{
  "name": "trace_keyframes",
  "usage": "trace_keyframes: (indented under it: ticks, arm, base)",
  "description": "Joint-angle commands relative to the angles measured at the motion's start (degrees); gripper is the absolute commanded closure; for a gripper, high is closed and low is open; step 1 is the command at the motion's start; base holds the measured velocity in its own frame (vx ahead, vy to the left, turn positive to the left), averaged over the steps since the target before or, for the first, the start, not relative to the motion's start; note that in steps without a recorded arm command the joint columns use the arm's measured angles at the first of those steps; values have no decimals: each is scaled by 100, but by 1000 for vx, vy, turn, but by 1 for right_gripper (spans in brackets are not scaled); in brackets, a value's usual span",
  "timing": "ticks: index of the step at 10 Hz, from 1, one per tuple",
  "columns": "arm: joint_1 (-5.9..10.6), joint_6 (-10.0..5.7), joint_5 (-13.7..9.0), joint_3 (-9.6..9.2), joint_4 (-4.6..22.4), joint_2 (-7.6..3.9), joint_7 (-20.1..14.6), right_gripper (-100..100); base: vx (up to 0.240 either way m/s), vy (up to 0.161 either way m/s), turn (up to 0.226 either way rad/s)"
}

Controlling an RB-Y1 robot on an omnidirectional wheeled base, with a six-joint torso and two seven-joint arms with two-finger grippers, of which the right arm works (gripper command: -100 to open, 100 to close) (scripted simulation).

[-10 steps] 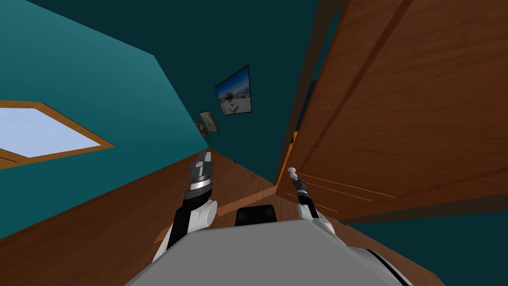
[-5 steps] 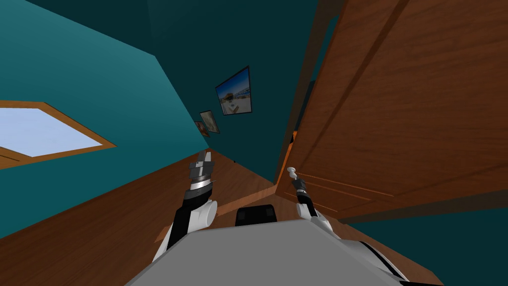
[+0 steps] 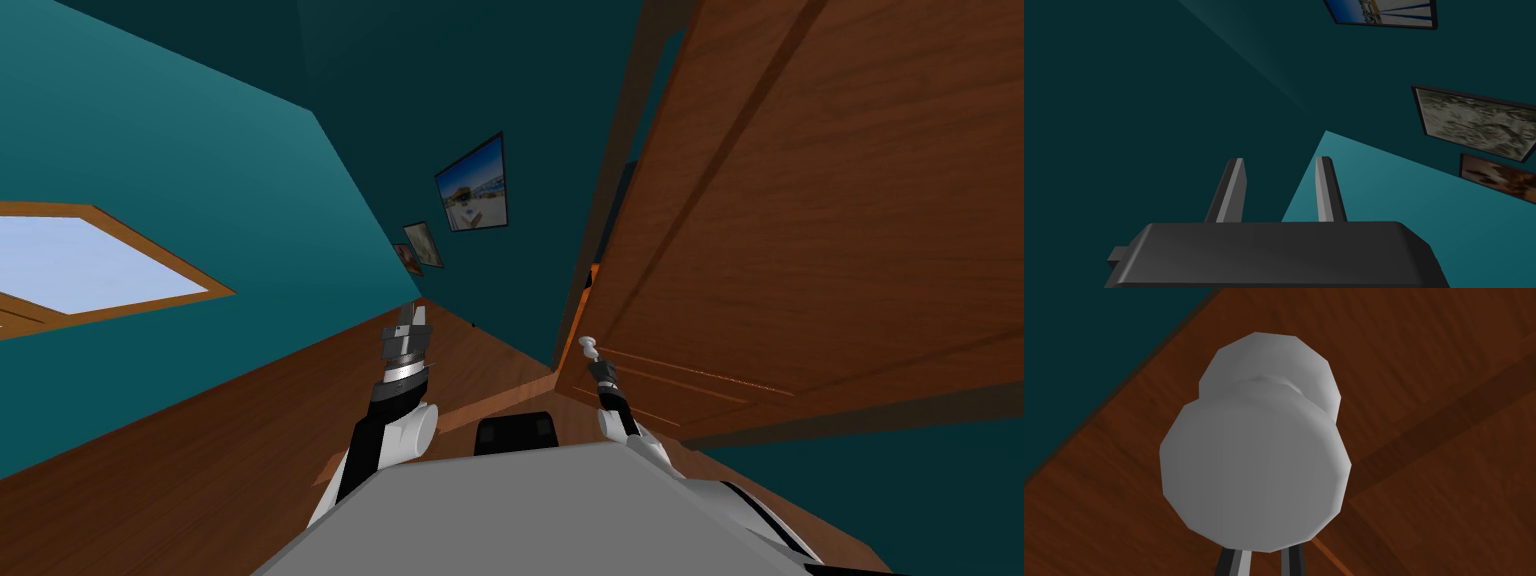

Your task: Pull the door open

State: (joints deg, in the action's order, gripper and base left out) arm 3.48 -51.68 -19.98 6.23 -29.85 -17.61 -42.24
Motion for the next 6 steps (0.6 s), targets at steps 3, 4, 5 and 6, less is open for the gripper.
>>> trace_keyframes:
  ticks: [3, 4, 5, 6]
  arm:
    - [87, -15, -173, -200, -143, 4, -361, 100]
    - [87, -15, -173, -200, -143, 4, -456, 100]
    - [87, -15, -173, -200, -143, 4, -456, 100]
    - [87, -15, -173, -200, -143, 4, -456, 100]
  base:
    - [-22, -7, 9]
    - [-38, -11, 27]
    - [-19, -4, 1]
    - [-8, 2, -11]
